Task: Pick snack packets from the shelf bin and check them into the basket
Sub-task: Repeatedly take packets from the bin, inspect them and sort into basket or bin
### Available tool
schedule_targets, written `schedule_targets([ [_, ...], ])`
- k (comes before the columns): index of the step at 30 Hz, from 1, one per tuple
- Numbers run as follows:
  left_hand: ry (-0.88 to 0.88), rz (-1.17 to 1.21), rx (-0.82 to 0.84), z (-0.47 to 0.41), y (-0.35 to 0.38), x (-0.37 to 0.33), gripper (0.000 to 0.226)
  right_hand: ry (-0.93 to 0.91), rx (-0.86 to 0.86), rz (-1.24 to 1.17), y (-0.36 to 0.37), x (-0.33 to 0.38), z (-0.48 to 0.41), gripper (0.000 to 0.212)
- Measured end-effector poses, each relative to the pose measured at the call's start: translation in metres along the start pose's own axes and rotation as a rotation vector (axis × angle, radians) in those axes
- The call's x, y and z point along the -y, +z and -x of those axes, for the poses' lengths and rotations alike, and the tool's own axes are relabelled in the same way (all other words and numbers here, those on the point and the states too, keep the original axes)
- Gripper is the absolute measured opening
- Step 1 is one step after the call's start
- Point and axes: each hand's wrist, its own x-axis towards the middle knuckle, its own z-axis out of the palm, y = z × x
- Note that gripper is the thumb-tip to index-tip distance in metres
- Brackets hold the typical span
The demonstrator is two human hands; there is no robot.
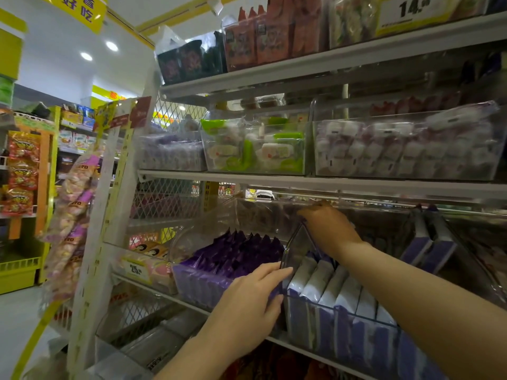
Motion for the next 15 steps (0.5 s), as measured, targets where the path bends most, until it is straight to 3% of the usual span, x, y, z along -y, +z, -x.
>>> schedule_targets([
  [4, 0.008, -0.008, -0.002, 0.002, 0.001, 0.001, 0.052, 0.127, -0.007, -0.205, 0.001, -0.006, 0.004, 0.039],
  [10, -0.013, -0.056, -0.001, 0.001, 0.003, -0.004, 0.054, 0.129, 0.061, -0.053, 0.002, -0.007, 0.022, 0.076],
  [15, -0.059, -0.106, 0.017, 0.005, 0.009, -0.013, 0.06, 0.04, -0.034, -0.067, -0.003, -0.004, 0.041, 0.081],
])
